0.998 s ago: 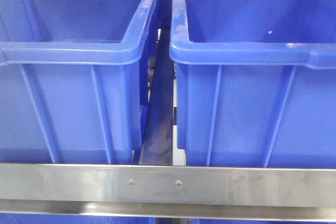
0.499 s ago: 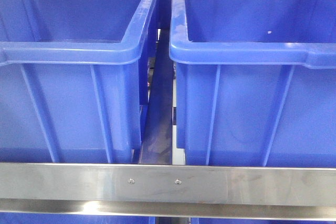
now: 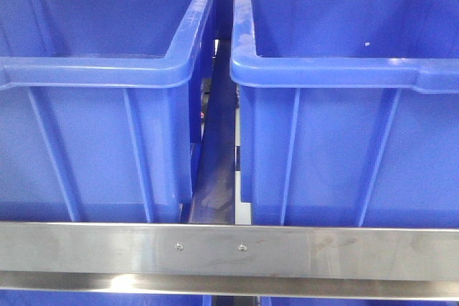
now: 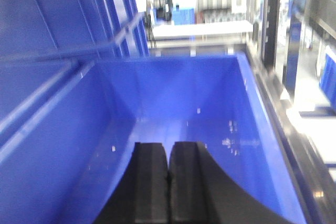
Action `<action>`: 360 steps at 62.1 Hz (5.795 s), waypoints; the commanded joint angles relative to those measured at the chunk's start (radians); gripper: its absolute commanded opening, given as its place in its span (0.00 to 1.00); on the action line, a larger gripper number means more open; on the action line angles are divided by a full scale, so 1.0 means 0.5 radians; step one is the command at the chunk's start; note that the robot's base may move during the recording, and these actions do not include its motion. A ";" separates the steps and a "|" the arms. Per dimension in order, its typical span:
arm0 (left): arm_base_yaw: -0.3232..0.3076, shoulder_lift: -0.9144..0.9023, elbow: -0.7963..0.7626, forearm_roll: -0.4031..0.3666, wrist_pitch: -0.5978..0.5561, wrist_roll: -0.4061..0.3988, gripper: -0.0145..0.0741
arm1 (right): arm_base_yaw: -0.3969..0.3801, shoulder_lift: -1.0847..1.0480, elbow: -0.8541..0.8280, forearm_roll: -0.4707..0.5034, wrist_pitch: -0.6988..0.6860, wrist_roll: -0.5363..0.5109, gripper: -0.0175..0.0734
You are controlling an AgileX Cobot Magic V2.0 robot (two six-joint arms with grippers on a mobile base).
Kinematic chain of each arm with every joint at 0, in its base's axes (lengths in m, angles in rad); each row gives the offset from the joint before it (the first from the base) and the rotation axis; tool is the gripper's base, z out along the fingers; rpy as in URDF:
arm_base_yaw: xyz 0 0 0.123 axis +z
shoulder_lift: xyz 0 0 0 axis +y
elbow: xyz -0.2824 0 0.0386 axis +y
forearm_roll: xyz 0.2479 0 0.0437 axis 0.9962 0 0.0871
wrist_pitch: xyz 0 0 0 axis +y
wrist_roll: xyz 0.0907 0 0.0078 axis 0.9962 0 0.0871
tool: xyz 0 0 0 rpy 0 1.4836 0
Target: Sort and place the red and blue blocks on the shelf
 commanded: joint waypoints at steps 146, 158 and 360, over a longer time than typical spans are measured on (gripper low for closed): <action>0.007 0.007 -0.062 -0.014 -0.225 0.000 0.30 | -0.082 -0.671 0.792 -0.122 -0.261 -0.009 0.26; 0.007 0.007 -0.062 -0.014 -0.225 0.000 0.30 | -0.082 -0.671 0.792 -0.122 -0.261 -0.009 0.26; 0.253 -1.027 0.644 0.424 0.223 -0.113 0.30 | -0.082 -0.669 0.792 -0.122 -0.259 -0.009 0.26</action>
